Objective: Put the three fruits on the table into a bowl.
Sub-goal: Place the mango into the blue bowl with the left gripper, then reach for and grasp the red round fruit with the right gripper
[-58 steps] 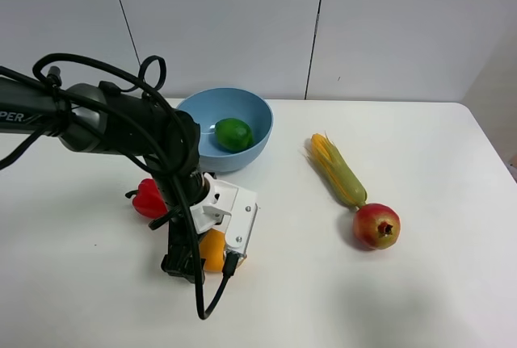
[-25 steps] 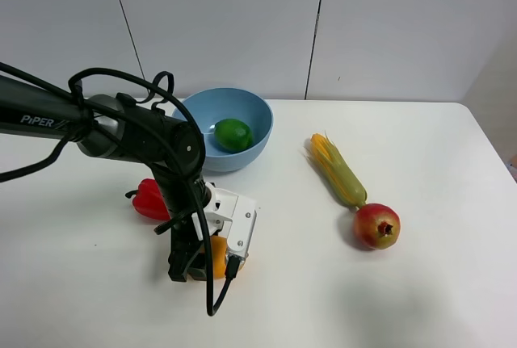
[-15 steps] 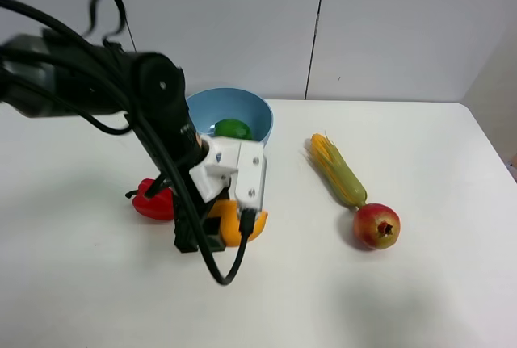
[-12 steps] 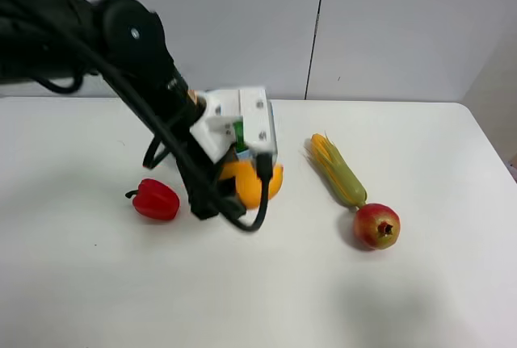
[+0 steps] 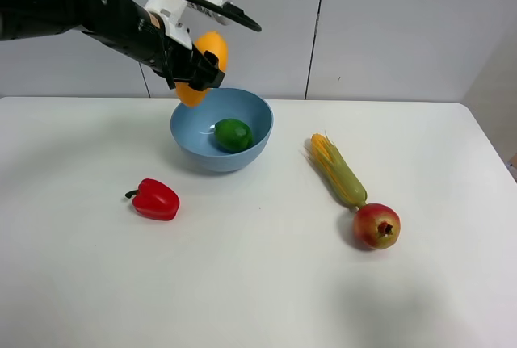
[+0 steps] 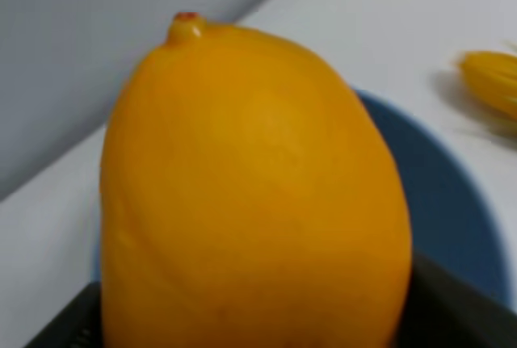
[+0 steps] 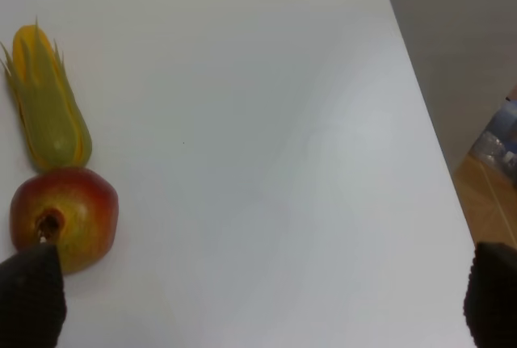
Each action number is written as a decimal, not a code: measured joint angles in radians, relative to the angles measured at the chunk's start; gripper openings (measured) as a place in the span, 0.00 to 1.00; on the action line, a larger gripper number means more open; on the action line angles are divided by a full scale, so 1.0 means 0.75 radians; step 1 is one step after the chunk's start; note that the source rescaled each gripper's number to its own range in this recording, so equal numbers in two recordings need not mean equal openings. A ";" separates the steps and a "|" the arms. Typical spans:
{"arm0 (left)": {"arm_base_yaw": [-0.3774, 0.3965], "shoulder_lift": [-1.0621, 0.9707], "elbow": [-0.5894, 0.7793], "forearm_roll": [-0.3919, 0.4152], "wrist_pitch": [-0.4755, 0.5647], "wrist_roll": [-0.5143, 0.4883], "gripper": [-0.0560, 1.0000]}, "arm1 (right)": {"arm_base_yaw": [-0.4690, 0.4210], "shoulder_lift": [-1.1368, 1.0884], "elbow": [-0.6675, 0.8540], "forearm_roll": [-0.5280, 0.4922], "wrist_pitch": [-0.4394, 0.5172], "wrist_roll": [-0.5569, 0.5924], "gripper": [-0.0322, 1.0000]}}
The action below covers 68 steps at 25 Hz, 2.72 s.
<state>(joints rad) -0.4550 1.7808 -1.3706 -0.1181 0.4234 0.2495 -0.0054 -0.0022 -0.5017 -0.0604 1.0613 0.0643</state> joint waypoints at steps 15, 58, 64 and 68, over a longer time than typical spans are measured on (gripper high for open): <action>0.063 0.285 0.000 -0.038 -0.182 -0.045 0.06 | 0.000 0.000 0.000 0.000 0.000 0.000 1.00; 0.676 -0.616 0.000 0.256 0.698 -0.035 0.98 | 0.000 0.000 0.000 0.000 0.000 0.000 1.00; 0.732 -0.977 0.006 0.259 0.973 -0.048 0.98 | 0.000 0.000 0.000 0.000 0.000 0.000 1.00; 0.736 -1.251 0.130 0.214 0.951 -0.092 0.98 | 0.000 0.000 0.000 0.000 0.000 0.000 1.00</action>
<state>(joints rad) 0.0971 0.8427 -1.2731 0.0428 1.1363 0.1805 -0.0054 -0.0022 -0.5017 -0.0604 1.0613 0.0643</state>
